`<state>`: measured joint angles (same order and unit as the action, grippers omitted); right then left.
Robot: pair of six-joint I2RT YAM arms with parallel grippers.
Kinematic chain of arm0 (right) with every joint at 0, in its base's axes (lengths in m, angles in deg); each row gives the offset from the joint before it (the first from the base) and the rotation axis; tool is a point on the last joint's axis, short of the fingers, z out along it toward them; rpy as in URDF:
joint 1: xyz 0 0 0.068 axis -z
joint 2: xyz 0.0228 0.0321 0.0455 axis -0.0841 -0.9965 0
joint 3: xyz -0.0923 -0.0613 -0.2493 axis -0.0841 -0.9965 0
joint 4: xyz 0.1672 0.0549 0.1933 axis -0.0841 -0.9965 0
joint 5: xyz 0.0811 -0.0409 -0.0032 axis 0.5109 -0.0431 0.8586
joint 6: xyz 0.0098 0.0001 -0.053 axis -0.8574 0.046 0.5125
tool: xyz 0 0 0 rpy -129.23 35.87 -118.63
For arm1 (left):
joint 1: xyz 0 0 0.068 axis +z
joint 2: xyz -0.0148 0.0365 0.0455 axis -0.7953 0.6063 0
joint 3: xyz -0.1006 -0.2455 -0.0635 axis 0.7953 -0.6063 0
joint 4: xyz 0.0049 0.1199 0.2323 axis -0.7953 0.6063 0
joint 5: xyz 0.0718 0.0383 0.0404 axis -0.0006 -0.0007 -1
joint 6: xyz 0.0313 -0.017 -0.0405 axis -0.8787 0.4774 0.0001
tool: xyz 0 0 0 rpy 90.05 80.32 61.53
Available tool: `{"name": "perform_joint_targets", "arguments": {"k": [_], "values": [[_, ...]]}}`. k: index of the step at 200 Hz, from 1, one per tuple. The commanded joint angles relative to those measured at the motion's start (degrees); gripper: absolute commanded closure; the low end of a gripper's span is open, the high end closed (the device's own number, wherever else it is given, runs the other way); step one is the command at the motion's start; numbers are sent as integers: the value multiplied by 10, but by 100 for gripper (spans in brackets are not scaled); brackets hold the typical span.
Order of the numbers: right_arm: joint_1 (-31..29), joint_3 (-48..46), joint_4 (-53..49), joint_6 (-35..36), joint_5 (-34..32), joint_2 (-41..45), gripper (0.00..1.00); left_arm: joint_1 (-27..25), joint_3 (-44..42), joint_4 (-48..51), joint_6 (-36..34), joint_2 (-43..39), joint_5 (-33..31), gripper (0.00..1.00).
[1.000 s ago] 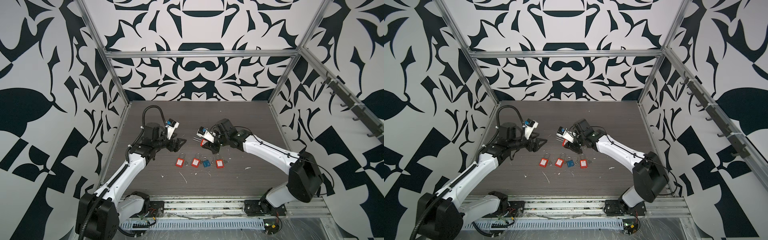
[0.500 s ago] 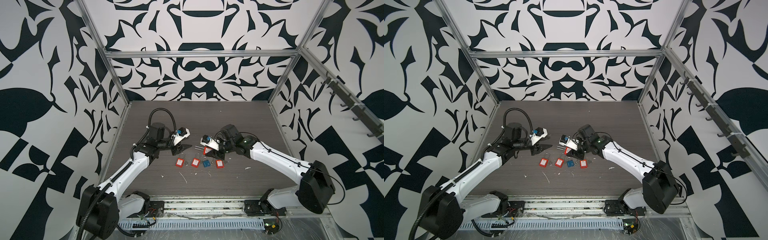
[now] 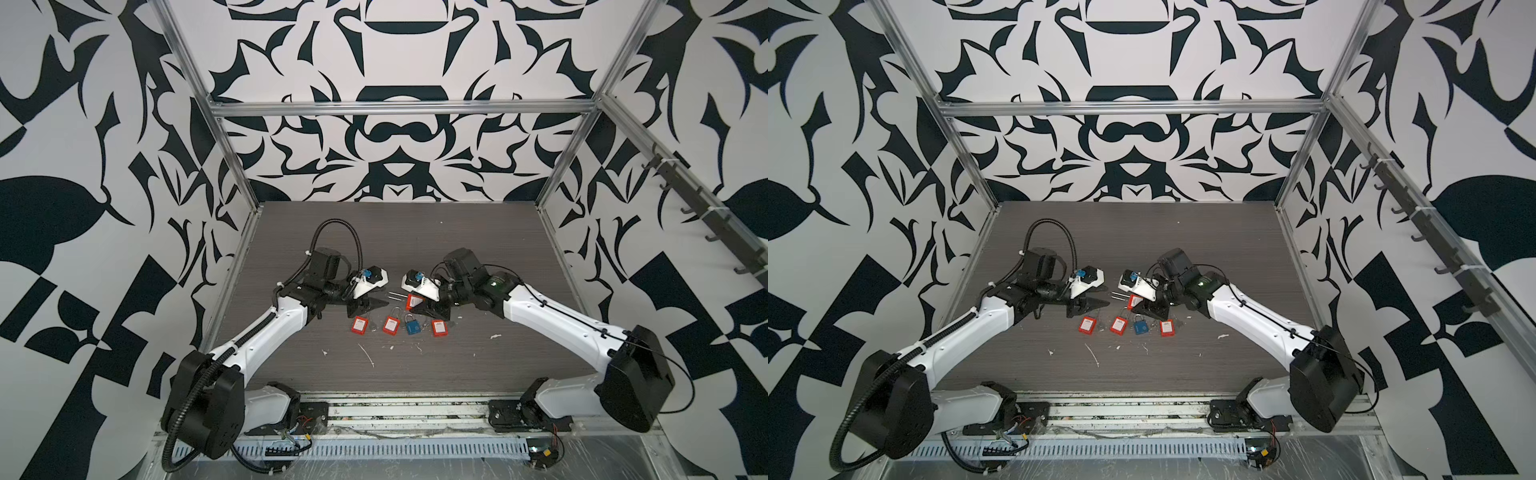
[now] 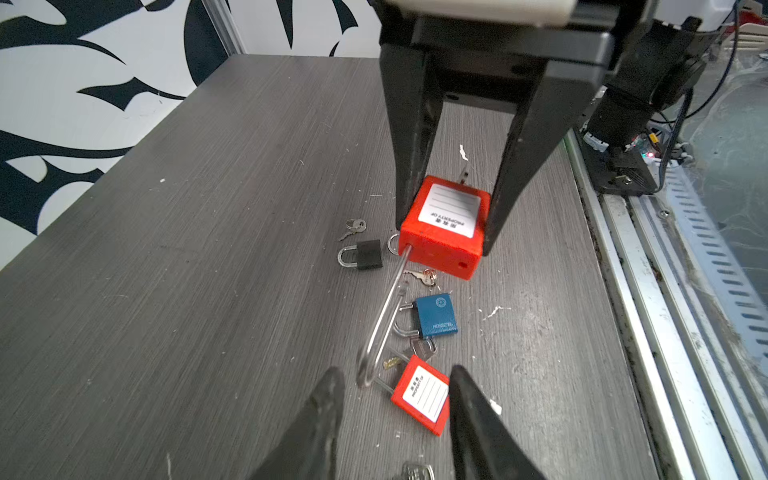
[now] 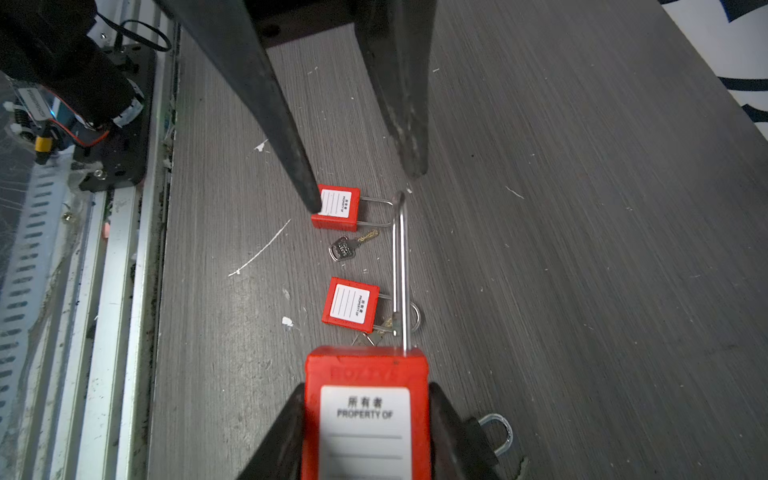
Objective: Lock with the key
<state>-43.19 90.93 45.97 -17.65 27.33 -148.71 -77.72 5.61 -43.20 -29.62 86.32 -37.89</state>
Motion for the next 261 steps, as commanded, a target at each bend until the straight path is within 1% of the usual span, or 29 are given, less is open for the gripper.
{"name": "perform_joint_targets", "arguments": {"k": [1, 45, 63, 80, 122, 144, 154, 166, 186, 206, 224, 232, 247, 261], "values": [[-4, 30, 13, 5, 27, 24, 87, -1, 18, 4, -16, 16, 13, 59], [-5, 31, 8, 6, 60, 22, 87, -3, 19, 2, -14, 30, 15, 65], [-5, 34, 8, 6, 61, 19, 88, -6, 16, 2, -15, 30, 18, 71], [-5, 38, 8, 7, 61, 16, 88, -9, 16, 2, -17, 28, 19, 73], [-5, 44, -4, 12, 64, 6, 88, -11, 13, 2, -18, 17, 29, 89], [-5, 46, -9, 15, 59, 6, 85, -11, 15, 7, -17, 18, 42, 100], [-5, 47, -12, 19, 53, 7, 84, -11, 17, 12, -15, 19, 50, 100], [-5, 46, -14, 22, 42, 9, 79, -11, 22, 22, -12, 21, 61, 100], [-6, 46, -13, 28, 22, 14, 61, -12, 23, 26, 0, 21, 70, 100], [-6, 52, -14, 28, 1, 20, 51, -12, 13, 12, 21, 14, 72, 100], [-7, 62, -28, 28, -5, 25, 48, -12, 2, -9, 42, 11, 68, 100], [-7, 69, -35, 17, -4, 27, 47, -12, -2, -17, 52, 11, 63, 100], [-7, 87, -62, -4, 14, 29, 42, -13, -5, -22, 64, 11, 60, 100], [-7, 99, -81, -12, 22, 30, 41, -18, -10, -32, 73, 11, 53, 100]]}}
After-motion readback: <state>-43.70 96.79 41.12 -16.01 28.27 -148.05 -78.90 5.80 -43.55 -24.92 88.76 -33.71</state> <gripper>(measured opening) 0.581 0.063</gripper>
